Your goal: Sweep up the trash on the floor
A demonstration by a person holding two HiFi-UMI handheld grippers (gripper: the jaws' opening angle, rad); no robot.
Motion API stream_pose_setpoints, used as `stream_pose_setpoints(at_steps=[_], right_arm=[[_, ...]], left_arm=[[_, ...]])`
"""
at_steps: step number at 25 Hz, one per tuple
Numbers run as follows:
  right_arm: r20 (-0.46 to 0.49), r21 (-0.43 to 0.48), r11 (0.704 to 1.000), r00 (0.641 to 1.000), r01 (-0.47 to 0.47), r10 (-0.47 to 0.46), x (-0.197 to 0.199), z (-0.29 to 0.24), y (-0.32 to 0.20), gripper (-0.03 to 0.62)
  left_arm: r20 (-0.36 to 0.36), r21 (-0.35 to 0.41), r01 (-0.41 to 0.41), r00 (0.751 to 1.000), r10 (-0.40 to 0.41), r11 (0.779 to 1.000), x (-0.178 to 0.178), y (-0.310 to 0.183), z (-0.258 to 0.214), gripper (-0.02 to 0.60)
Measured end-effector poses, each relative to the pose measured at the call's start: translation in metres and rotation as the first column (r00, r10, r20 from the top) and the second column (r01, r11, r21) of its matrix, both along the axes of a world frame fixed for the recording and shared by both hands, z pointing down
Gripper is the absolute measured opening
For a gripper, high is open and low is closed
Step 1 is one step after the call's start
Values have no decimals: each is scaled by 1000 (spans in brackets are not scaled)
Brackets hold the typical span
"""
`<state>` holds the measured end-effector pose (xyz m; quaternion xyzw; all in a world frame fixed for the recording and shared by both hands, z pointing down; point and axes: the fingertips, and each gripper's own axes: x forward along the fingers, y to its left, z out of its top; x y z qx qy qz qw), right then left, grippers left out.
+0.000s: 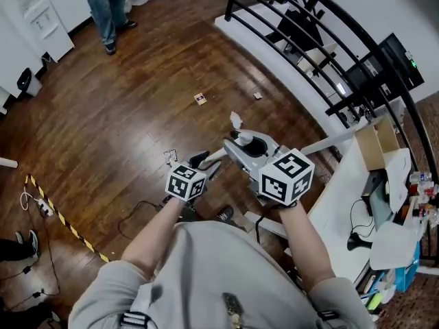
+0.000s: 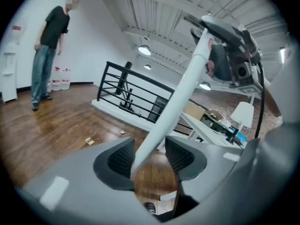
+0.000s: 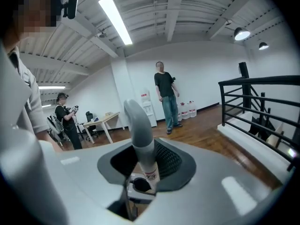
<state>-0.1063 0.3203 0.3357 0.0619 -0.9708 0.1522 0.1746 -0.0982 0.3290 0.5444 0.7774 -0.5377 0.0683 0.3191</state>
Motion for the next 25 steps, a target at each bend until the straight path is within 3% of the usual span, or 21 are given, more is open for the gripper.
stream_pose_setpoints(at_steps=[1,5,12,18,25], right_arm=[[-2,-5,1000,1000,19,-19,-13,3,4,89],[-40,0,995,994,100,-100,-57,18,20,89],[-106,4,977,972,213,-211,-131,60,27,91],[-127,-67,979,971,195,-202,-166,105,5,92],[-150,-122,976,969,180,-197,-169,153,-53,92]], left_arm=[[11,-11,27,1000,-27,1000,-17,2,3,170],[64,-32,60,996,-58,998,-65,16,17,166],[49,-74,104,994,-101,992,-134,18,60,164],[50,-141,115,993,-109,983,-167,10,103,163],[78,-201,133,990,-120,971,-176,-38,148,164]])
